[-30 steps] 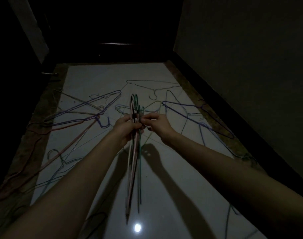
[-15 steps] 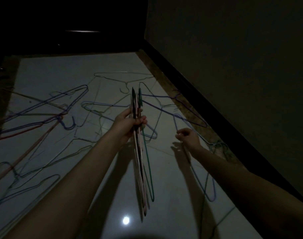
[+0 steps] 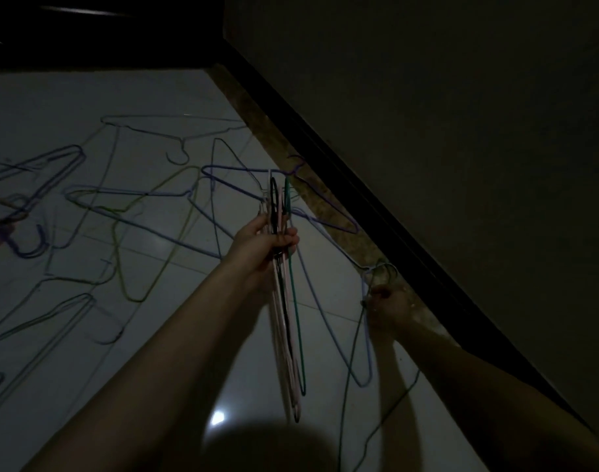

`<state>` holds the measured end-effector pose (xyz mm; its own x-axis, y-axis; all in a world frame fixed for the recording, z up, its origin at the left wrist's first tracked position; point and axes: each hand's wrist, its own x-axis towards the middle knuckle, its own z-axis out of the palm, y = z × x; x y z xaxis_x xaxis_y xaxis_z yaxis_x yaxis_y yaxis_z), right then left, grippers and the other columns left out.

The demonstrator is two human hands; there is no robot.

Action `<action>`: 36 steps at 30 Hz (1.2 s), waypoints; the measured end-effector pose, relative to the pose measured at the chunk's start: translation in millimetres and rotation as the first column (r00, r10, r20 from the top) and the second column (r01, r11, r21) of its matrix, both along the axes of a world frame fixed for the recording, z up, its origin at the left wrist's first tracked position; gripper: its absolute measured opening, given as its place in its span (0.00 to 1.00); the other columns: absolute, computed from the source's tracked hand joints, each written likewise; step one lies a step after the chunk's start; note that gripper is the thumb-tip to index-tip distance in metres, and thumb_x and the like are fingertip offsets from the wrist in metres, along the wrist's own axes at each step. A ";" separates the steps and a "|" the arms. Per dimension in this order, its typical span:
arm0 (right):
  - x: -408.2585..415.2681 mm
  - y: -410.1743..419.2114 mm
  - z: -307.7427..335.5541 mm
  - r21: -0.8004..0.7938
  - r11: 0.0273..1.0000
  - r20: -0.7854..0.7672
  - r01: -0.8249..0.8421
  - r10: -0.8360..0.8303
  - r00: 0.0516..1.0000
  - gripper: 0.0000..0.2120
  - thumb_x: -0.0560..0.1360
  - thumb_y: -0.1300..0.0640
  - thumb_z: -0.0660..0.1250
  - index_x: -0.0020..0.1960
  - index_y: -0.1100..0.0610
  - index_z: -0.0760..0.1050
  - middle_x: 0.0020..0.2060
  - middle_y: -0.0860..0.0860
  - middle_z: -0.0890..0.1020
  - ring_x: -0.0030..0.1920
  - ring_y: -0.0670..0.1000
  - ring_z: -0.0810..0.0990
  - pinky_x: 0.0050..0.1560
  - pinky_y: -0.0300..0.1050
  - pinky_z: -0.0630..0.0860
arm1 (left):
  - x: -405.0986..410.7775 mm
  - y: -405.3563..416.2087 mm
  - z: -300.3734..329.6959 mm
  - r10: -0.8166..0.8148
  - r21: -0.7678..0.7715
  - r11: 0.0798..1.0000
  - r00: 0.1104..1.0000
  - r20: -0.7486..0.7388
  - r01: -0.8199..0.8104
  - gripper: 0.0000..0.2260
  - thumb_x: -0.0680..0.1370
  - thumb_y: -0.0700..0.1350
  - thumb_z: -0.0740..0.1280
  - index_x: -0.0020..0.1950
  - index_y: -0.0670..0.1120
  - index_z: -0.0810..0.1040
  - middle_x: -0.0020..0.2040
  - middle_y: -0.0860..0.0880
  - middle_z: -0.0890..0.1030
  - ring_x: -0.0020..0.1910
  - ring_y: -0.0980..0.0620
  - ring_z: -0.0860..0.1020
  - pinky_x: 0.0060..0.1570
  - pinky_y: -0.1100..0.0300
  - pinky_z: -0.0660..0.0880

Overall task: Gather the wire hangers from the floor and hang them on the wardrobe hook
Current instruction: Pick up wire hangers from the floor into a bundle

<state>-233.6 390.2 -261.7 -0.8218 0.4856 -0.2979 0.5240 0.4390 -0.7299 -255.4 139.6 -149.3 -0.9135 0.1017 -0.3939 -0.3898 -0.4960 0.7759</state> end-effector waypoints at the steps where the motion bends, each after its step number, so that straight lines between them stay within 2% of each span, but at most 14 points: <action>1: -0.1 1.3 -3.1 0.006 1.000 0.021 0.000 0.000 1.000 0.06 0.72 0.71 0.67 0.46 0.65 0.73 0.39 0.59 0.75 0.44 0.56 0.75 0.40 0.45 0.74 | -2.2 1.4 -1.2 0.001 0.002 1.000 1.000 0.005 -0.001 0.17 0.75 0.25 0.60 0.60 0.40 0.72 0.43 0.43 0.78 0.42 0.49 0.79 0.40 0.64 0.79; 3: -2.2 3.9 -4.4 -0.041 0.999 0.046 0.023 -0.021 0.999 0.09 0.72 0.70 0.68 0.50 0.64 0.71 0.36 0.57 0.73 0.35 0.54 0.73 0.26 0.35 0.71 | -6.0 3.3 -4.3 0.001 -0.003 1.000 1.000 0.005 -0.001 0.17 0.74 0.25 0.61 0.59 0.41 0.73 0.44 0.43 0.79 0.43 0.49 0.79 0.42 0.62 0.79; 4: -4.6 6.1 -6.8 -0.057 0.998 0.060 0.032 -0.028 0.998 0.10 0.72 0.70 0.68 0.51 0.64 0.71 0.37 0.59 0.74 0.35 0.55 0.74 0.25 0.33 0.71 | -7.0 4.0 -5.8 0.000 -0.007 1.000 1.000 0.003 0.000 0.17 0.74 0.26 0.61 0.58 0.41 0.73 0.44 0.43 0.79 0.43 0.50 0.79 0.44 0.62 0.78; 6: -7.8 6.0 -10.6 -0.039 0.999 0.082 0.017 -0.014 0.997 0.11 0.72 0.71 0.67 0.53 0.67 0.71 0.43 0.64 0.76 0.41 0.58 0.75 0.35 0.40 0.74 | -7.8 5.7 -7.6 -0.002 -0.011 1.000 1.000 0.003 0.002 0.16 0.74 0.26 0.61 0.57 0.42 0.74 0.44 0.44 0.78 0.43 0.50 0.79 0.45 0.62 0.78; 8: -8.1 4.5 -12.8 -0.007 1.000 0.081 0.004 -0.004 0.997 0.12 0.72 0.72 0.65 0.56 0.71 0.71 0.47 0.67 0.76 0.44 0.58 0.75 0.35 0.40 0.73 | -6.9 6.9 -8.8 0.000 -0.006 1.000 1.000 0.002 0.000 0.16 0.74 0.25 0.60 0.56 0.42 0.74 0.43 0.44 0.78 0.42 0.50 0.78 0.42 0.64 0.78; 12: -5.5 -3.9 -2.9 -0.028 0.999 0.066 -0.033 0.035 0.997 0.03 0.73 0.72 0.64 0.44 0.66 0.74 0.35 0.59 0.75 0.38 0.56 0.75 0.31 0.41 0.69 | -3.9 6.9 -8.5 0.006 -0.007 1.000 1.000 0.007 -0.006 0.16 0.74 0.25 0.60 0.56 0.41 0.73 0.42 0.44 0.77 0.41 0.50 0.78 0.38 0.65 0.79; 14: -7.3 -11.7 -1.4 -0.107 0.993 0.023 -0.039 0.042 0.999 0.09 0.73 0.73 0.62 0.39 0.62 0.73 0.30 0.55 0.72 0.30 0.54 0.73 0.30 0.39 0.70 | -2.1 4.7 -5.7 0.006 -0.016 1.000 1.000 0.005 -0.005 0.15 0.74 0.25 0.61 0.55 0.42 0.74 0.42 0.44 0.77 0.41 0.50 0.78 0.38 0.65 0.78; 17: -10.9 -32.2 10.1 -0.309 0.951 -0.032 0.028 -0.040 0.999 0.07 0.74 0.74 0.59 0.44 0.64 0.70 0.29 0.58 0.71 0.19 0.47 0.73 0.21 0.37 0.71 | 0.4 -1.5 -0.3 0.017 -0.020 1.000 1.000 -0.002 -0.017 0.14 0.74 0.25 0.61 0.49 0.44 0.75 0.41 0.44 0.77 0.41 0.51 0.78 0.36 0.66 0.78; 20: -13.8 -58.2 29.6 -0.417 0.906 -0.040 -0.076 0.065 0.997 0.07 0.76 0.72 0.59 0.52 0.64 0.70 0.30 0.60 0.71 0.21 0.51 0.74 0.21 0.39 0.73 | 2.5 -11.3 3.9 0.035 -0.033 0.999 0.999 0.003 -0.035 0.15 0.74 0.26 0.61 0.52 0.43 0.75 0.41 0.45 0.77 0.41 0.51 0.78 0.38 0.64 0.78; 24: -23.6 -103.6 52.4 -0.377 0.870 -0.078 -0.318 0.312 0.947 0.10 0.77 0.69 0.61 0.57 0.65 0.75 0.35 0.56 0.77 0.31 0.48 0.78 0.27 0.36 0.75 | 3.3 -29.5 5.1 0.075 -0.050 0.996 0.997 0.008 -0.074 0.16 0.74 0.26 0.62 0.55 0.42 0.74 0.42 0.45 0.77 0.42 0.51 0.78 0.44 0.60 0.76; 27: -30.6 -126.7 53.0 -0.378 0.842 -0.108 -0.386 0.374 0.921 0.11 0.76 0.67 0.64 0.58 0.65 0.75 0.41 0.56 0.79 0.36 0.47 0.78 0.31 0.33 0.76 | 4.2 -43.4 2.3 0.128 -0.091 0.988 0.992 -0.004 -0.128 0.18 0.73 0.25 0.63 0.60 0.41 0.74 0.42 0.45 0.78 0.43 0.50 0.78 0.47 0.59 0.76; 30: -28.1 -121.5 41.9 -0.345 0.871 -0.069 -0.351 0.349 0.935 0.11 0.75 0.69 0.65 0.57 0.66 0.74 0.38 0.57 0.78 0.32 0.48 0.78 0.28 0.33 0.76 | 6.8 -55.6 1.1 0.158 -0.125 0.980 0.987 -0.009 -0.158 0.19 0.73 0.25 0.63 0.59 0.40 0.74 0.41 0.46 0.78 0.43 0.50 0.77 0.47 0.59 0.76; 33: -21.3 -96.5 26.2 -0.296 0.918 -0.027 -0.263 0.267 0.963 0.07 0.73 0.73 0.64 0.49 0.65 0.73 0.34 0.58 0.75 0.23 0.42 0.77 0.23 0.33 0.72 | 7.6 -65.7 -0.2 0.206 -0.117 0.971 0.978 -0.011 -0.206 0.19 0.73 0.24 0.62 0.59 0.40 0.74 0.41 0.45 0.77 0.42 0.51 0.77 0.46 0.60 0.76; 36: -15.4 -71.4 11.1 -0.208 0.963 0.004 -0.173 0.177 0.984 0.09 0.71 0.72 0.67 0.40 0.60 0.73 0.35 0.59 0.76 0.29 0.44 0.80 0.33 0.41 0.79 | 7.1 -71.1 -1.1 0.233 -0.120 0.965 0.972 -0.026 -0.235 0.18 0.73 0.25 0.62 0.59 0.41 0.73 0.41 0.46 0.77 0.42 0.52 0.77 0.46 0.61 0.75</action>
<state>-249.0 318.8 -250.6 -0.8807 0.2611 -0.3952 0.4693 0.3668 -0.8033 -248.4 68.5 -150.4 -0.9105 -0.1635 -0.3798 -0.2650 -0.4742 0.8396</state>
